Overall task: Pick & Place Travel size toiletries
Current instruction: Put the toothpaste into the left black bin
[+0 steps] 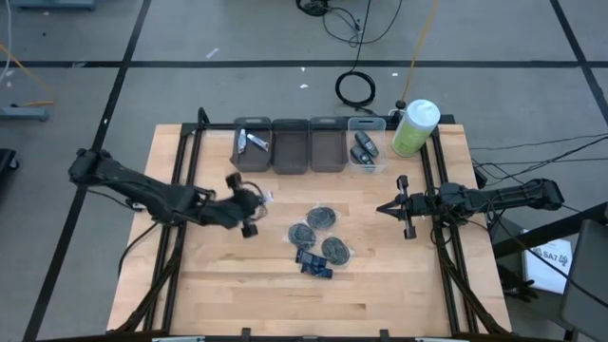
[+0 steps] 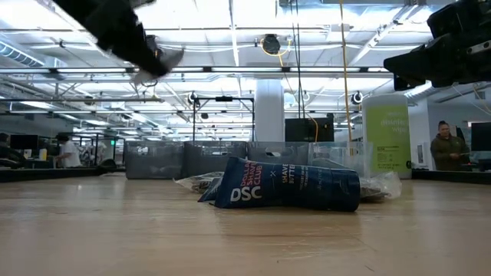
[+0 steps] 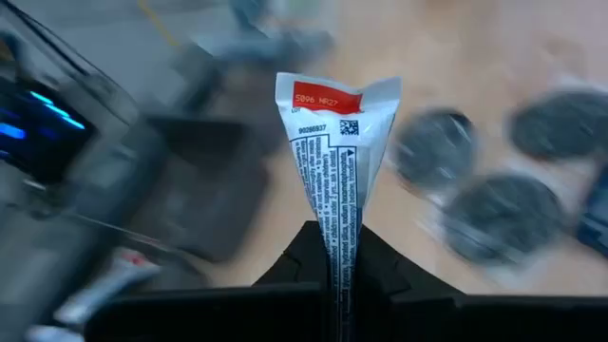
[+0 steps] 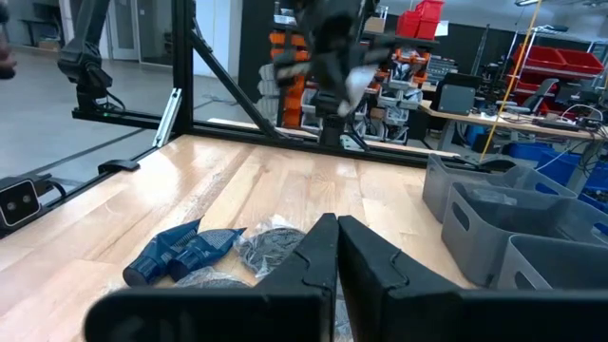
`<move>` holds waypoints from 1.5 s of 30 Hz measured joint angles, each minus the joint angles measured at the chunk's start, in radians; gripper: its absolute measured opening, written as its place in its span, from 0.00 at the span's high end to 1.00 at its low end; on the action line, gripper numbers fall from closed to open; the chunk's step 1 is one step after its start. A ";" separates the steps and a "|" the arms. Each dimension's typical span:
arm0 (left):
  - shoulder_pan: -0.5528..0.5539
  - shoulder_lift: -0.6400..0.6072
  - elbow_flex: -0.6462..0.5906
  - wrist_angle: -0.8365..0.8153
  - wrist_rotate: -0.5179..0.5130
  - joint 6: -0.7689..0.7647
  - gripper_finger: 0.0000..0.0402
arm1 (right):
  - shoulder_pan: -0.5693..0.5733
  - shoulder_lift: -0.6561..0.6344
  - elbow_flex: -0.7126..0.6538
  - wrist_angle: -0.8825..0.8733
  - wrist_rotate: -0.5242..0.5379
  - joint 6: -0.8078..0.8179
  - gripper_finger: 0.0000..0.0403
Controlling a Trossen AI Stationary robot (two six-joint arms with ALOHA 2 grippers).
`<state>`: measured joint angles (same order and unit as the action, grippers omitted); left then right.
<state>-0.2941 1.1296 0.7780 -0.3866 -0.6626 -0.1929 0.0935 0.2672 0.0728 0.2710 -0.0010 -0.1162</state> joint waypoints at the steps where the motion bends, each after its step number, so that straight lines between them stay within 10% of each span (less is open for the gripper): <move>1: 0.006 -0.030 0.000 -0.002 -0.026 0.018 0.98 | 0.000 0.000 0.000 0.000 0.000 0.000 0.99; 8: 0.095 -0.198 -0.064 0.064 -0.058 0.109 0.94 | 0.000 0.000 0.000 0.000 0.000 0.000 0.99; 20: 0.452 -0.337 -0.459 0.657 0.065 0.014 0.96 | 0.000 0.000 0.000 0.000 0.000 -0.002 0.99; 32: 0.742 -0.281 -0.293 0.446 0.151 -0.212 0.97 | 0.000 0.000 0.000 0.001 0.004 -0.023 0.99; 45: 0.895 0.099 0.003 0.083 0.317 -0.287 0.99 | 0.000 0.000 0.000 0.001 0.005 -0.018 0.99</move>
<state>0.6008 1.2283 0.7815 -0.3032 -0.3459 -0.4804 0.0935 0.2668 0.0727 0.2722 0.0036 -0.1343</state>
